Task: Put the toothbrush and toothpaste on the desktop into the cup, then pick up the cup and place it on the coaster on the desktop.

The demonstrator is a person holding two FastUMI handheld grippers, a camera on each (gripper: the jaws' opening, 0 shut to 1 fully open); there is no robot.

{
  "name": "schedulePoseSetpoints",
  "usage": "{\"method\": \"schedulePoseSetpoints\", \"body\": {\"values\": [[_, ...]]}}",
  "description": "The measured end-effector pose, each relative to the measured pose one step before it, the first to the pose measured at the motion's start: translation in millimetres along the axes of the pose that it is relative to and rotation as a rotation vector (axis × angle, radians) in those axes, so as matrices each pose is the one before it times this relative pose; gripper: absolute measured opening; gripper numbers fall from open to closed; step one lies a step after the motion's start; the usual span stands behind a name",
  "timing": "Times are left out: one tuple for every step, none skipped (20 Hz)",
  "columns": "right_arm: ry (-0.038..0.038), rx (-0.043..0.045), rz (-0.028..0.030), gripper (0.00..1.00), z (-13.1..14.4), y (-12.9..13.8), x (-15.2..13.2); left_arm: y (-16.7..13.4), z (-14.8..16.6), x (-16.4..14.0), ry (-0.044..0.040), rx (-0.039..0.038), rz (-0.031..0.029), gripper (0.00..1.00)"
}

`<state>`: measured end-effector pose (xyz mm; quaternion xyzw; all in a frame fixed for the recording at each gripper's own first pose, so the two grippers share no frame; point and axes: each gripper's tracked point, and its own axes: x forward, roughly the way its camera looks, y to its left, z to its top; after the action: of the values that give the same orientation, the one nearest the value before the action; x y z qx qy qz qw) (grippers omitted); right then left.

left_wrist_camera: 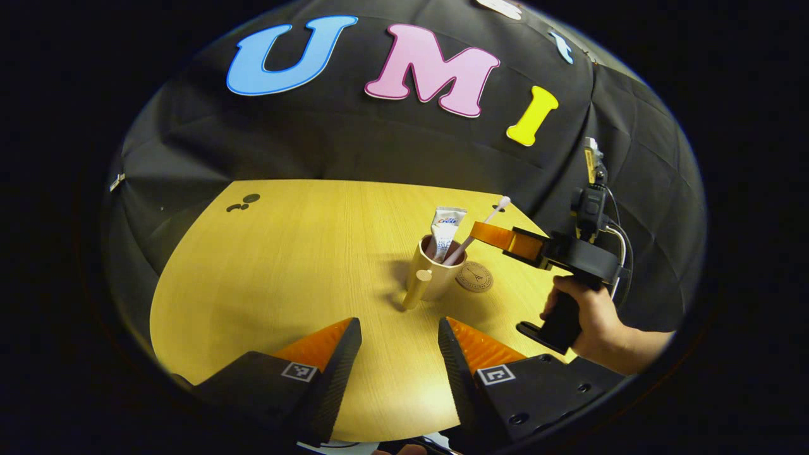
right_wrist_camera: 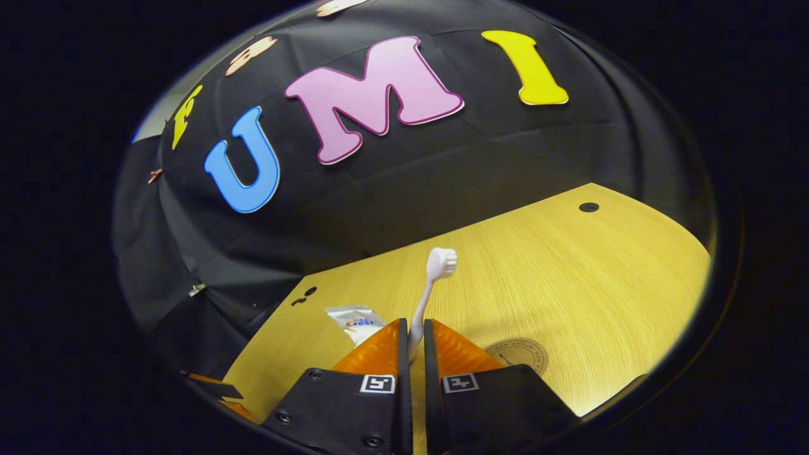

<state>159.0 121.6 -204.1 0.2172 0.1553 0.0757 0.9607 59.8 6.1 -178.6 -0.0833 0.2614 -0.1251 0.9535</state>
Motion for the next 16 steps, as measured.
{"method": "schedulePoseSetpoints", "body": {"values": [[0.02340,-0.01136,0.01376,0.13,-4.78,3.79,-4.78,-1.53,0.47,4.09,0.00905,0.00133,-0.00245,0.77],[0.02741,-0.00723,0.01493,0.13,-5.55,2.76,-5.87,-1.94,-0.19,3.73,0.00876,0.00554,0.00126,0.77],[0.02503,-0.00576,0.00683,0.18,-6.67,0.36,-3.65,-2.70,1.39,3.85,0.00765,0.00999,-0.00519,0.77],[0.02676,-0.00343,0.01065,0.18,-5.97,0.87,-2.88,-2.52,-0.61,4.96,0.01040,0.01217,-0.00499,0.77],[0.02351,0.00286,0.00665,0.21,-4.90,1.36,-4.51,-1.66,-0.16,4.45,0.01534,0.01199,-0.00515,0.77],[0.02470,-0.00168,0.01798,0.04,-4.19,3.37,-5.98,-3.56,-0.26,5.63,0.01665,0.01513,-0.00968,0.76],[0.02316,-0.01196,0.01016,0.23,-6.26,2.84,-8.74,-1.77,-0.10,5.56,0.01989,0.01701,-0.01174,0.77],[0.02442,-0.01933,0.01217,0.24,-6.76,2.51,-7.94,-3.49,-0.66,6.14,0.02386,0.01699,-0.01857,0.77],[0.02850,-0.02480,0.00980,0.25,-7.68,1.90,-8.90,-2.01,-1.61,5.61,0.02845,0.01082,-0.01018,0.77],[0.03683,-0.03583,-0.00223,0.28,-11.75,-2.30,-8.43,0.18,-2.96,6.34,0.03353,0.00518,-0.00209,0.77],[0.02899,-0.02527,-0.00675,0.29,-9.40,-4.02,-6.16,-0.66,-0.46,5.82,0.03176,0.00317,-0.00362,0.77],[0.02854,-0.01713,0.00613,0.29,-9.58,-2.10,-8.05,-0.18,-0.37,6.47,0.02796,0.00013,0.00024,0.77],[0.01792,-0.00389,0.00426,0.30,-6.29,-2.73,-7.20,0.12,1.90,5.61,0.02354,-0.00119,-0.00282,0.77],[0.01508,0.00456,0.00525,0.16,-5.21,-3.88,-9.11,-0.74,2.15,6.86,0.02058,-0.00145,-0.00210,0.77],[0.00893,0.00825,-0.00211,0.19,-3.92,-4.71,-6.26,-1.48,2.47,4.20,0.01869,0.00290,-0.00353,0.77],[0.01036,0.00987,-0.00139,0.38,-4.83,-6.37,-7.26,-0.15,1.89,4.28,0.01734,0.00750,0.00149,0.77]]}}
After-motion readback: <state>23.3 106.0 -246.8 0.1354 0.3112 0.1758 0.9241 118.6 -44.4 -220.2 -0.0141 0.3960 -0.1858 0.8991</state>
